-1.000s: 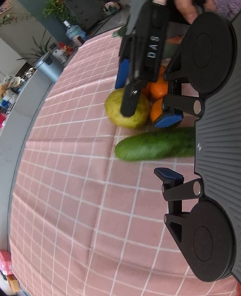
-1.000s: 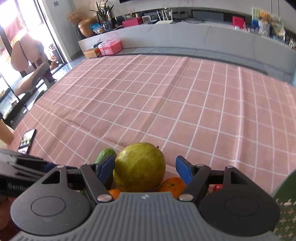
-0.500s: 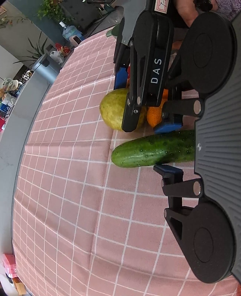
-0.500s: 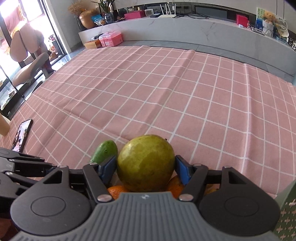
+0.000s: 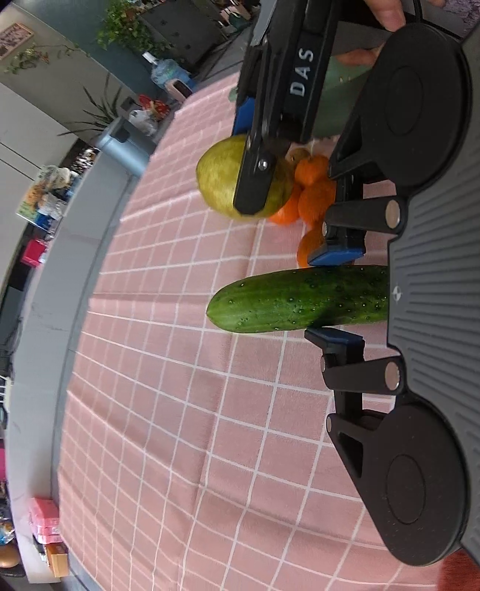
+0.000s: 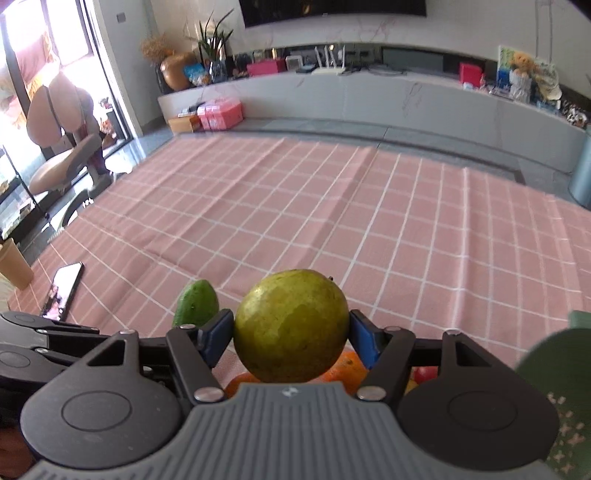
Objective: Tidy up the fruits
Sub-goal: 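Lift the cucumber and pear and carry both over the green colander, then open both tools to drop the cucumber and pear into the colander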
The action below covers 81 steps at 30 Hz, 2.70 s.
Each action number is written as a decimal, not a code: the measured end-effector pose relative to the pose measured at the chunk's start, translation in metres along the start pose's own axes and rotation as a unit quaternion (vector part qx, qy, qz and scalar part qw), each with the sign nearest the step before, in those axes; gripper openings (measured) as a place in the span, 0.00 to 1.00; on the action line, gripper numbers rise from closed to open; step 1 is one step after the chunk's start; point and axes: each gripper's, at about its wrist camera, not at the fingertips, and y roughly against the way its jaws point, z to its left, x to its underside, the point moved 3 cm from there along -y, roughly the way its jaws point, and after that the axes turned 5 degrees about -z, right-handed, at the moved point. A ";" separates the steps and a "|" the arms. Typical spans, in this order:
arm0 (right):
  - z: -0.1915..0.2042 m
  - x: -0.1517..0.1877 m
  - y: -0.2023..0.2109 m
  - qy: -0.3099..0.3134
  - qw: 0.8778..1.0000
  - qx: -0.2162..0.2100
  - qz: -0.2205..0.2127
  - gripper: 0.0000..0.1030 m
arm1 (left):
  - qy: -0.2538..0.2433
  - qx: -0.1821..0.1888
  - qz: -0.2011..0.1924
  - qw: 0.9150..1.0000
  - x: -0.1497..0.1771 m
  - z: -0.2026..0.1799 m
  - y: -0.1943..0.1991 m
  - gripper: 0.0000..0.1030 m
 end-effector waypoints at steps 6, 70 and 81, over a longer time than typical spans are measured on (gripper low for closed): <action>-0.006 0.006 0.050 -0.017 0.999 0.008 -0.035 0.62 | -0.020 0.007 -0.037 0.999 -0.002 -0.023 0.038 0.38; -0.151 0.073 0.070 0.111 0.968 0.146 0.169 0.73 | -0.224 0.106 0.106 0.963 -0.002 -0.222 -0.114 0.48; -0.135 0.060 0.117 0.080 0.964 0.224 0.115 0.81 | -0.240 0.092 0.033 0.966 -0.015 -0.204 -0.041 0.52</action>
